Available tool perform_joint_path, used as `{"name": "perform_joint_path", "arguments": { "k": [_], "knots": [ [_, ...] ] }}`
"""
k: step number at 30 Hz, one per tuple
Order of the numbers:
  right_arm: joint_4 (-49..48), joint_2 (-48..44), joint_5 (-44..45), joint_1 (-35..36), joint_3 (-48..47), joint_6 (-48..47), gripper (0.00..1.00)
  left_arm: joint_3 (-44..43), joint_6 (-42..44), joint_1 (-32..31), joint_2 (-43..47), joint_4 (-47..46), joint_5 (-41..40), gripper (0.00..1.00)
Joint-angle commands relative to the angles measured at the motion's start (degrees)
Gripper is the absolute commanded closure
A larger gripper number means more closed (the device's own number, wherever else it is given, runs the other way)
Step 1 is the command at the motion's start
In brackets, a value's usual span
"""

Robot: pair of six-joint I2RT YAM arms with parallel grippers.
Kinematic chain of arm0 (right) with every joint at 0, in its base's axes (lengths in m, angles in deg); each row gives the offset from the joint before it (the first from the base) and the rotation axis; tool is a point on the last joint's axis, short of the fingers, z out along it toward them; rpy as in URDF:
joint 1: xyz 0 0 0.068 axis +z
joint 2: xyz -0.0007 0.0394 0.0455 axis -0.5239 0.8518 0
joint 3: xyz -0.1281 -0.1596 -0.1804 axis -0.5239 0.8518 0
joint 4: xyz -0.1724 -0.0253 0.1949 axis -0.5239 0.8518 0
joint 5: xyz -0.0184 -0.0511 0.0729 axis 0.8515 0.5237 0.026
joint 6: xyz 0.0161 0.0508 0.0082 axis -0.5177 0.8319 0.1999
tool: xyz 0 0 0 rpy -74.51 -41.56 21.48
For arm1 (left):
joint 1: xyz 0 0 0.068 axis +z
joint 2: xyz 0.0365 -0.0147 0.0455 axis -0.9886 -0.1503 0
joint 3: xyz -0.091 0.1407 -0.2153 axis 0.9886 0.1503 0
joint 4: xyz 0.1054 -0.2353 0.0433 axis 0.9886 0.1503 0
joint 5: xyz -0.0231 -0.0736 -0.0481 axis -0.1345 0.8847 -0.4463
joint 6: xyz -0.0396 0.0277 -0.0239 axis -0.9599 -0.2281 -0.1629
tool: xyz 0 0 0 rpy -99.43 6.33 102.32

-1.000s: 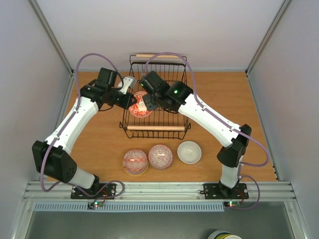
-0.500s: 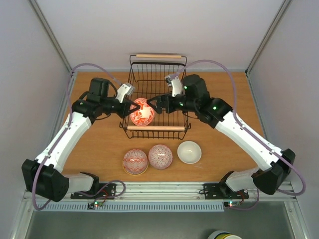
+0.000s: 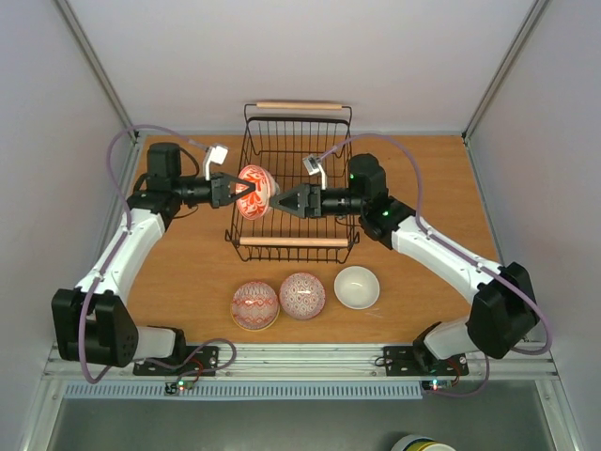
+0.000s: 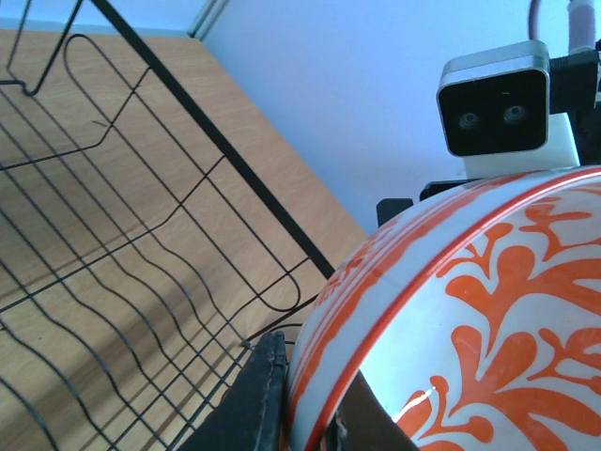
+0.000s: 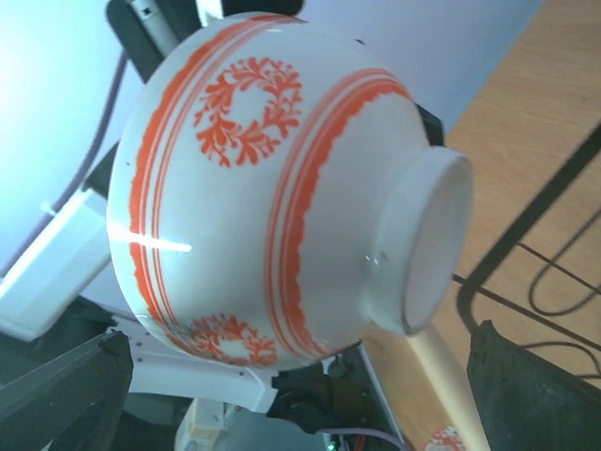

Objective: Load the bowls into the dish rack

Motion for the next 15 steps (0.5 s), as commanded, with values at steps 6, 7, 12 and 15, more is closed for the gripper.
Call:
{"name": "perform_joint_path", "arguments": {
  "k": [6, 7, 12, 15],
  "knots": [
    [-8.8, 3.3, -5.3, 0.0, -3.2, 3.2, 0.01, -1.0, -1.9, -0.1, 0.2, -3.1, 3.9, 1.00],
    [-8.9, 4.0, -5.5, 0.0, -3.8, 3.4, 0.01, -1.2, -0.9, -0.2, 0.1, -2.1, 3.4, 1.00],
    [-8.0, 7.0, -6.2, 0.3, -7.3, 2.8, 0.01, -2.5, 3.2, -1.2, -0.8, 3.7, 0.1, 1.00],
    [-4.6, 7.8, -5.7, 0.9, -9.8, 0.4, 0.03, -3.0, 5.2, -2.2, -1.1, 6.1, -2.0, 1.00]
  ]
}}
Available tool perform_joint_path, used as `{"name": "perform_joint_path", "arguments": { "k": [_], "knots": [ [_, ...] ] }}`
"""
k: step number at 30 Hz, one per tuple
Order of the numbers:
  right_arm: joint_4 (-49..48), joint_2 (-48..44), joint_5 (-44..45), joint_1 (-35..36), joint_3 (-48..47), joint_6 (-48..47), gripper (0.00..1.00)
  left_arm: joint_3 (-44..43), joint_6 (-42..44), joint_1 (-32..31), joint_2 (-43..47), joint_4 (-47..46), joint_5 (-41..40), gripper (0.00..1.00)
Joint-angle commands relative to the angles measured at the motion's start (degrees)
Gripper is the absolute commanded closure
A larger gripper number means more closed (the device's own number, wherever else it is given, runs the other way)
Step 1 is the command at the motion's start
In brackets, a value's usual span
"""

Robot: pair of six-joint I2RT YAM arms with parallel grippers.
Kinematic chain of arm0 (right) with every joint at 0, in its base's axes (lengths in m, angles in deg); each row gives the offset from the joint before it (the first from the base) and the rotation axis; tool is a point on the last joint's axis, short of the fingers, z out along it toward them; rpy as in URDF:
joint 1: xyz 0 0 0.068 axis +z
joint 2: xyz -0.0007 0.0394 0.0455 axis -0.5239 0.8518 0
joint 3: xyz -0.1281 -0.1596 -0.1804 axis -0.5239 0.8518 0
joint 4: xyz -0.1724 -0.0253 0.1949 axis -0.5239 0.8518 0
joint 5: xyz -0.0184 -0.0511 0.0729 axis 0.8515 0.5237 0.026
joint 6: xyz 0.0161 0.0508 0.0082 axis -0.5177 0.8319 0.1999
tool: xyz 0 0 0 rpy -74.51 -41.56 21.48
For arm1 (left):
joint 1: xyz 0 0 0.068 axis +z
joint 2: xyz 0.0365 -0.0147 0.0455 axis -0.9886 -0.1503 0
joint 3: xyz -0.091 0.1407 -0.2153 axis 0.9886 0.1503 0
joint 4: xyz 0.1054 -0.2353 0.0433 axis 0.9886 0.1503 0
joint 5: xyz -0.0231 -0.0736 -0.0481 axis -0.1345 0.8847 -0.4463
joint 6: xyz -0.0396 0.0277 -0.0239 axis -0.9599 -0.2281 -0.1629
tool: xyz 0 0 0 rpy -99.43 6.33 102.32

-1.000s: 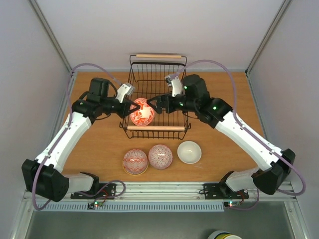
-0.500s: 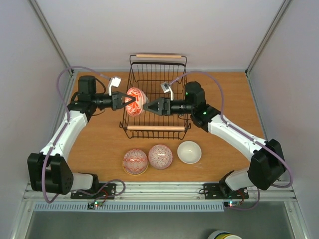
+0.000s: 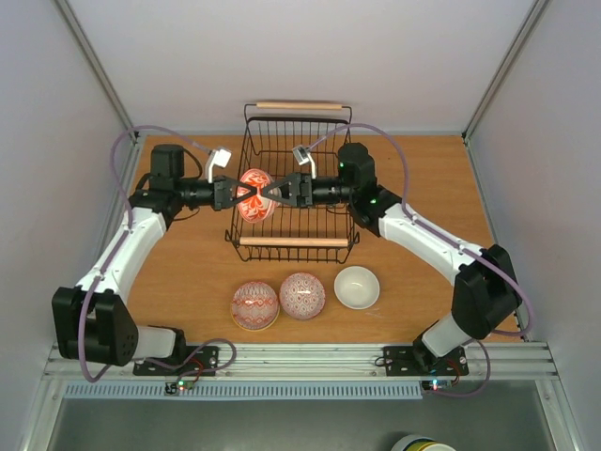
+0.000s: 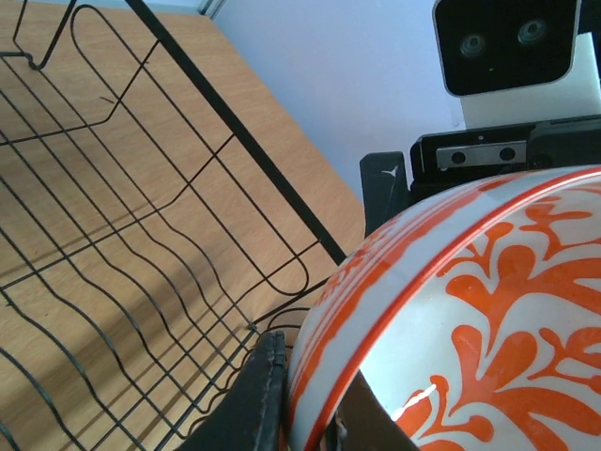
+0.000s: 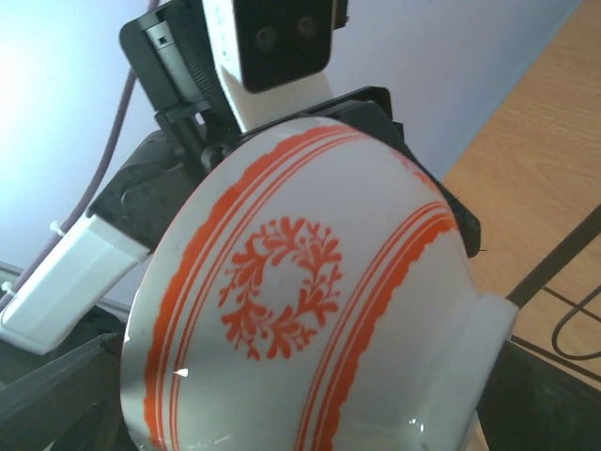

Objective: Load the bowls into the dish rack

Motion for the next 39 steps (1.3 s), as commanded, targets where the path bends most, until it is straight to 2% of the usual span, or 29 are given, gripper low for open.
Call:
{"name": "perform_joint_path", "arguments": {
  "k": [1, 3, 4, 7, 9, 10, 12, 13, 14, 15, 16, 17, 20, 23, 25, 29, 32, 39],
  "knots": [
    [3.4, 0.7, -0.8, 1.0, -5.0, -3.4, 0.07, -2.6, 4.0, -1.5, -0.9, 3.7, -2.1, 0.99],
    [6.3, 1.0, -0.6, 1.6, -6.5, -5.2, 0.24, -3.0, 5.0, -2.0, -1.4, 4.8, -2.6, 1.00],
    [7.4, 1.1, -0.5, 1.8, -7.1, -5.8, 0.38, -3.1, 5.2, -2.3, -1.5, 4.9, -2.7, 0.99],
    [8.4, 0.7, 0.2, 2.0, -7.5, -6.8, 0.67, -3.2, 5.3, -2.9, -1.7, 5.1, -3.2, 1.00],
    [9.5, 0.1, 1.5, 2.1, -7.4, -7.9, 0.91, -3.6, 5.9, -3.4, -1.6, 6.3, -4.7, 0.99],
    [10.8, -0.2, 2.4, 2.0, -7.7, -8.7, 0.98, -3.9, 6.4, -3.7, -1.4, 7.2, -6.0, 1.00],
    [14.9, -1.0, 4.9, 2.1, -8.6, -11.2, 0.99, -4.2, 7.5, -4.2, -0.9, 8.3, -9.7, 0.99],
    [18.2, -1.3, 7.1, 2.0, -9.5, -13.1, 0.99, -4.4, 7.7, -4.4, -0.5, 8.8, -11.8, 0.85],
    [22.3, -1.6, 10.3, 2.1, -11.2, -15.6, 0.99, -4.5, 7.9, -4.4, 0.2, 9.1, -14.3, 0.61],
    [28.0, -1.4, 14.4, 2.0, -13.3, -17.9, 0.99, -4.5, 8.0, -4.4, 1.0, 9.2, -17.9, 0.32],
    [33.2, -0.9, 18.8, 2.0, -16.2, -20.2, 0.99, -4.5, 7.9, -4.4, 2.0, 9.2, -21.6, 0.12],
    [38.9, 0.4, 23.7, 2.0, -19.1, -23.6, 0.99, -4.4, 7.8, -4.4, 3.1, 9.1, -25.6, 0.02],
    [53.1, 6.5, 36.8, 1.5, -29.5, -29.2, 0.99, -3.4, 7.8, -4.5, 6.7, 8.0, -36.0, 0.00],
    [67.8, 16.4, 51.6, 1.4, -43.0, -34.1, 0.99, -2.5, 8.0, -4.5, 9.5, 7.5, -42.9, 0.01],
    [74.7, 24.1, 60.2, 1.4, -52.3, -36.9, 0.99, -1.9, 8.1, -4.4, 11.0, 7.1, -45.5, 0.01],
    [86.4, 38.9, 70.5, 1.4, -70.4, -41.0, 0.99, -1.0, 8.3, -4.4, 12.5, 6.7, -46.5, 0.01],
    [89.5, 47.0, 79.4, 1.3, -78.4, -43.3, 0.99, -0.3, 8.3, -4.4, 12.8, 6.6, -46.4, 0.01],
    [84.8, 54.5, 90.7, 1.0, -79.6, -49.5, 0.99, 0.0, 10.3, -4.4, 12.1, 6.6, -45.0, 0.01]
  ]
}}
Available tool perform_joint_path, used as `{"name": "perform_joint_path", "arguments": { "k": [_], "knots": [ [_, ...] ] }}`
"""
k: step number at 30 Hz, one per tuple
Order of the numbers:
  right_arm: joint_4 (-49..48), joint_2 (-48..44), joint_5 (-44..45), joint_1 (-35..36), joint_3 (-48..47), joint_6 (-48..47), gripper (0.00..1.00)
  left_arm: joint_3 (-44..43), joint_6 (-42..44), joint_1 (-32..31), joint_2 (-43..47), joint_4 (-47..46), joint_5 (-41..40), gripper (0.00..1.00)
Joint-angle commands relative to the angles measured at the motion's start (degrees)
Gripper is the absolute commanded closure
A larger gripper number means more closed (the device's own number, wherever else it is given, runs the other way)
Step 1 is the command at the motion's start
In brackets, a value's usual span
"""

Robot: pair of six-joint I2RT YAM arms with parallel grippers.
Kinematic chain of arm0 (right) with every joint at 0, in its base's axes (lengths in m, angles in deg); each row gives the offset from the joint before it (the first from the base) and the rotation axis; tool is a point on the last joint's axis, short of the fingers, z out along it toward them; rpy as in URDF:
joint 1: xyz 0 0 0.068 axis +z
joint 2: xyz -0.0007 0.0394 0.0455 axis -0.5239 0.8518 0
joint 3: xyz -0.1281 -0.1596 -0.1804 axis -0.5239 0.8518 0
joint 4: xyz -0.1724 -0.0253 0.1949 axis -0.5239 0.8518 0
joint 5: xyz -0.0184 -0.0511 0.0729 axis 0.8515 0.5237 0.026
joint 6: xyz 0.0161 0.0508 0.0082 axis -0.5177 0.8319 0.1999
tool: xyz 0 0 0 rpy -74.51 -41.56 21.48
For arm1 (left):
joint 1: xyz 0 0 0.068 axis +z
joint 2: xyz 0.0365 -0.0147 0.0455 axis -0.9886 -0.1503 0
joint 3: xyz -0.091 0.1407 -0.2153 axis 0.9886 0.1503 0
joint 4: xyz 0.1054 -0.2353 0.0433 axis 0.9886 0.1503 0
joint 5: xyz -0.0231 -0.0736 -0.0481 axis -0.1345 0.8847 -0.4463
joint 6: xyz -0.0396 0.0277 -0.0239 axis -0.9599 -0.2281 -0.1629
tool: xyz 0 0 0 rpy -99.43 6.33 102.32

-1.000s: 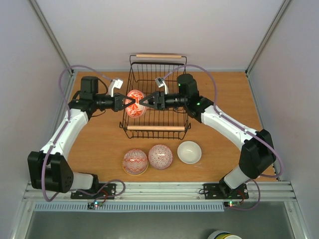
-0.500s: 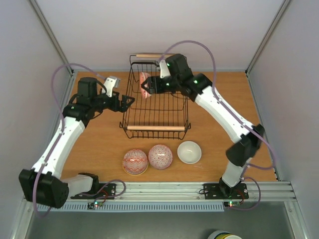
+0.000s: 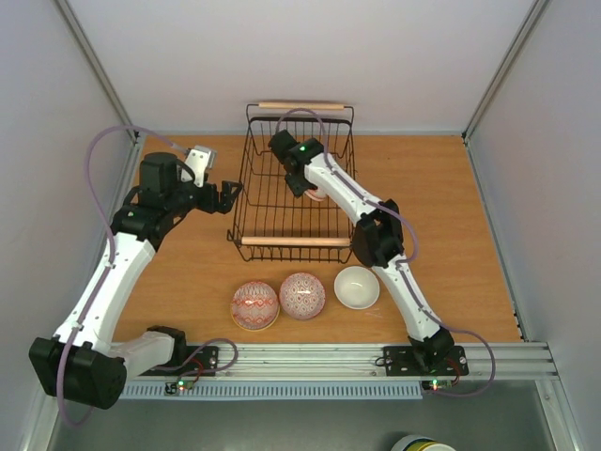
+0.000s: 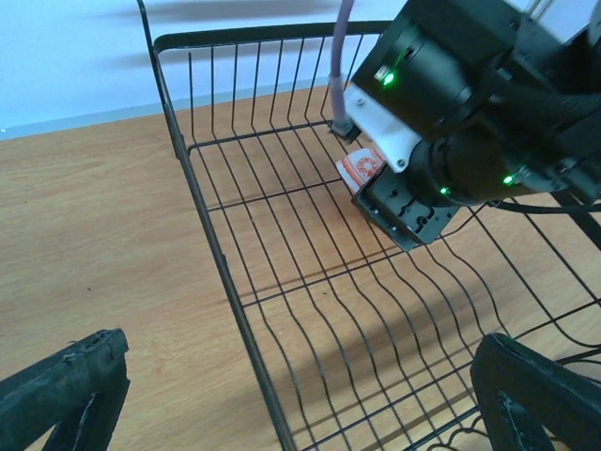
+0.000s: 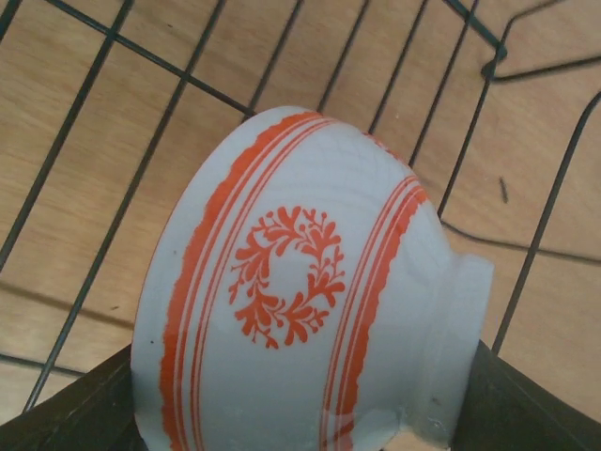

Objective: Load the bowls into the dish rack

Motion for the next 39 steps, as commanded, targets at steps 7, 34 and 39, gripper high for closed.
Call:
{"name": "perform_joint_path", "arguments": {
  "k": [7, 34, 39],
  "knots": [
    [-3.4, 4.4, 16.8, -1.6, -3.9, -10.9, 0.98, 0.0, 1.4, 0.1, -1.1, -1.8, 1.0, 0.01],
    [-10.0, -12.2, 3.3, -1.1, 7.4, -7.6, 0.01, -0.6, 1.6, 0.1, -2.0, -0.6, 2.7, 0.01],
    [-23.0, -31.9, 6.7, -0.9, 28.1, -0.8, 0.01, -0.8, 1.6, 0.1, -2.3, -0.1, 3.1, 0.01]
  ]
}}
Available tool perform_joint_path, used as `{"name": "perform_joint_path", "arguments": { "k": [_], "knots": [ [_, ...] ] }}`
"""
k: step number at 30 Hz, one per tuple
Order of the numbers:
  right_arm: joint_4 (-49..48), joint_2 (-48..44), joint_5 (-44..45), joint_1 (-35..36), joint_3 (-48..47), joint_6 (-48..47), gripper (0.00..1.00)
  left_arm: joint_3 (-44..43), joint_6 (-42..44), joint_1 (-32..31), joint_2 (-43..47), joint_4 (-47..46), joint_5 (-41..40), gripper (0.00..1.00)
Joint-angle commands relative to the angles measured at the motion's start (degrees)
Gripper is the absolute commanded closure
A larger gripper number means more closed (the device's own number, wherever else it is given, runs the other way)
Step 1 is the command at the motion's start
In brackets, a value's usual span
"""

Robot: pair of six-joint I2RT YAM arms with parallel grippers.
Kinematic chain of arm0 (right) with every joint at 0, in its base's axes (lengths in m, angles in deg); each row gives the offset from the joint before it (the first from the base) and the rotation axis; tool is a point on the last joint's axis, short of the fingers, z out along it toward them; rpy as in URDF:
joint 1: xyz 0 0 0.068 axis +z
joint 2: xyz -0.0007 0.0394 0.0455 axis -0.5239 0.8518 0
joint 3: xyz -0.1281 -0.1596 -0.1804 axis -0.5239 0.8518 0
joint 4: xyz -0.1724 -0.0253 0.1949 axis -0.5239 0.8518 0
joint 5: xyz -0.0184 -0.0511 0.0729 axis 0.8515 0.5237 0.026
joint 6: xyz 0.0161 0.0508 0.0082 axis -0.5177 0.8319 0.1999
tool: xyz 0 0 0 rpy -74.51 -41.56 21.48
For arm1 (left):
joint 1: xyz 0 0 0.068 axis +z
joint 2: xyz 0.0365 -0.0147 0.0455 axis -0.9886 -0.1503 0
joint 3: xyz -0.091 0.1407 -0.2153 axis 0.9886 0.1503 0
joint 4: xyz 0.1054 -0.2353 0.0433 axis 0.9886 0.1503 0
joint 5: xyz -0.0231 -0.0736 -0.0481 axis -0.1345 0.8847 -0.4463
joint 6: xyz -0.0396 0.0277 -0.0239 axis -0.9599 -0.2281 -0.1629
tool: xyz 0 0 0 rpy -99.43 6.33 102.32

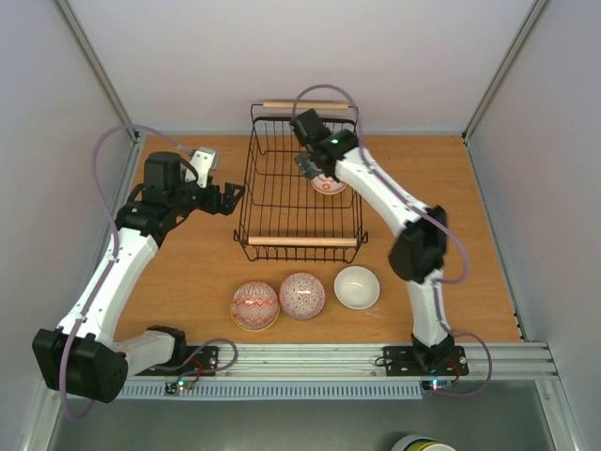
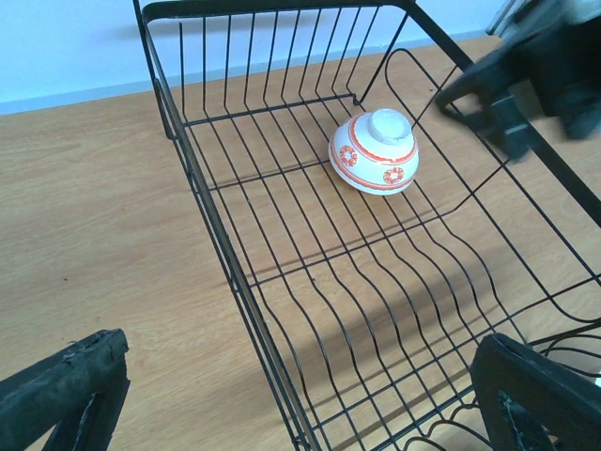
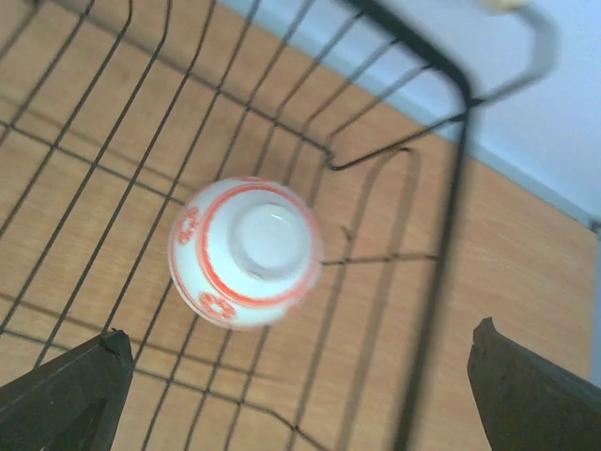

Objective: Load the bowls into the dish rack

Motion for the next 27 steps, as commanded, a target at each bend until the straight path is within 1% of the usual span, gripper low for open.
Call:
{"name": "perform_joint_path", "arguments": {
  "k": [1, 5, 6, 7, 8, 10, 12, 14, 17, 21, 25, 27],
  "knots": [
    [-12.2, -19.1, 3.4, 0.3, 16.2, 9.0, 0.01, -0.9, 0.9, 0.1, -0.4, -0.6, 1.1, 0.01],
    [-12.5, -33.4, 10.1, -0.5, 33.4, 20.3, 0.01, -0.9, 0.9, 0.1, -0.6, -0.6, 1.7, 0.01],
    [-12.1, -37.3, 10.0, -1.2, 37.7, 23.3, 0.01, -0.9, 0.8, 0.1, -0.7, -0.5, 2.0, 0.01],
    [-11.8, -41.0, 9.4, -2.4, 44.0, 26.4, 0.01, -1.0, 0.8, 0.1, -0.8, -0.4, 2.3, 0.01],
    [-11.7, -46.2, 8.2, -3.1, 48.8, 30.8, 0.01, -1.0, 0.7, 0.1, -0.9, -0.4, 2.5, 0.01],
    [-11.4, -52.9, 5.6, -3.9, 57.2, 35.1, 0.01, -1.1, 0.7, 0.1, -1.1, -0.3, 3.1, 0.01],
    [-9.6, -58.3, 3.3, -4.0, 63.4, 38.7, 0.01, -1.0, 0.6, 0.1, -1.1, -0.3, 3.6, 0.01],
    [-8.0, -62.7, 0.0, -4.0, 68.3, 41.4, 0.02, -0.9, 0.5, 0.1, -1.2, -0.4, 4.0, 0.01],
    [-8.6, -68.9, -6.8, -4.0, 75.1, 43.3, 0.08, -0.8, 0.5, 0.1, -1.5, -0.6, 4.2, 0.01],
    [-8.1, -76.0, -12.9, -3.9, 80.8, 45.1, 0.13, -0.8, 0.5, 0.1, -2.3, -0.5, 4.4, 0.01],
    [-7.9, -78.8, -19.3, -3.9, 85.1, 46.5, 0.18, -1.0, 0.4, 0.1, -3.0, -0.4, 4.7, 0.01],
    [-9.0, -78.8, -22.9, -3.7, 87.5, 47.0, 0.24, -1.0, 0.5, 0.1, -3.1, -0.4, 4.5, 0.01]
  ]
}}
